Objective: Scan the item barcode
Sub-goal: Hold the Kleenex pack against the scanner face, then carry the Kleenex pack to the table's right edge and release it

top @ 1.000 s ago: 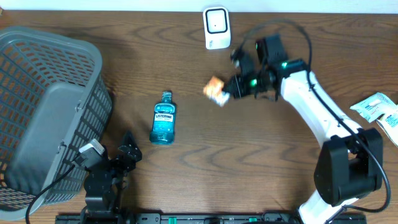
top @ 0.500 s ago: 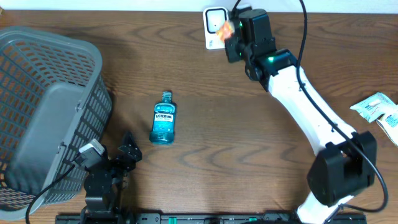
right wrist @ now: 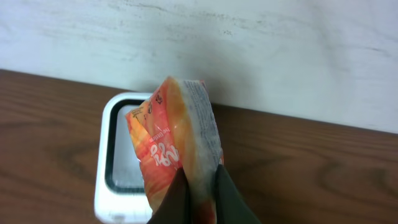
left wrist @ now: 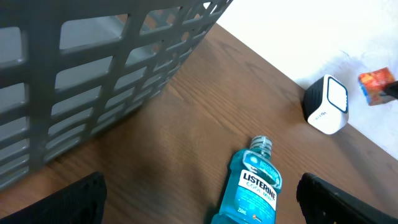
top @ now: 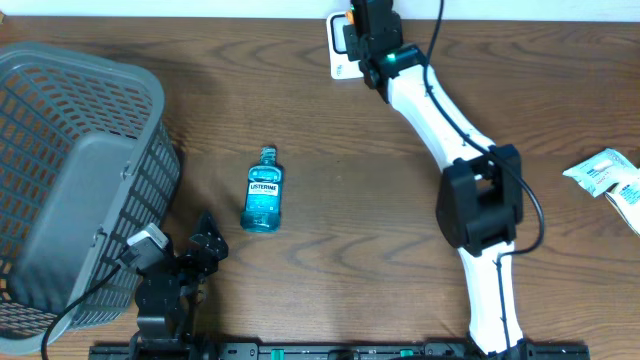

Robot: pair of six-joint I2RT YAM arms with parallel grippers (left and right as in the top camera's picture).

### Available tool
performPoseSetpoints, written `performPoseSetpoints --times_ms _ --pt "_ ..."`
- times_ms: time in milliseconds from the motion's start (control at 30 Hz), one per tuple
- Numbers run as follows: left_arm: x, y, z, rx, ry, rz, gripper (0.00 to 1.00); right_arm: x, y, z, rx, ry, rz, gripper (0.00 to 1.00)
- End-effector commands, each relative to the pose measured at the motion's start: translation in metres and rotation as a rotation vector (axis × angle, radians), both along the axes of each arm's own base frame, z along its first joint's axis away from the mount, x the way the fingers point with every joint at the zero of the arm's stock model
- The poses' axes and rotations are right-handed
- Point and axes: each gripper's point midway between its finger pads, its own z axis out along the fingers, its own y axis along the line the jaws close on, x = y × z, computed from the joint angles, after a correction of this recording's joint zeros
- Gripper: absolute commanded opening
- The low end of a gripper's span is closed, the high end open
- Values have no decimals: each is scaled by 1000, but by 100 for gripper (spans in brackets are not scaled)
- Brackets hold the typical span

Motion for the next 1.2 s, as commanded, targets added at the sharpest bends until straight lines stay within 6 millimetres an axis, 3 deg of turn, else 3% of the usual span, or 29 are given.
performPoseSetpoints --times_ms 0,300,467,600,767,900,1067,1167 --pt "-2 3 -7 4 23 15 98 12 6 0 -29 -43 -29 1" --pt "-2 3 -7 4 22 15 98 12 14 -23 -123 -63 -71 1" --pt "-2 3 -7 4 23 15 98 10 19 -23 -109 -62 -79 1" --pt "-2 3 -7 4 22 15 98 1 3 -16 -154 -28 -155 1" --pt "-2 3 -7 4 22 15 98 -23 -32 10 -280 50 -264 1" --pt "-2 3 -7 4 22 15 98 -52 -75 29 -341 110 -412 1" --pt "-2 3 -7 4 22 15 98 -84 -144 26 -316 219 -620 1" --pt "-2 3 -7 4 23 15 98 -100 -203 17 -281 280 -792 1"
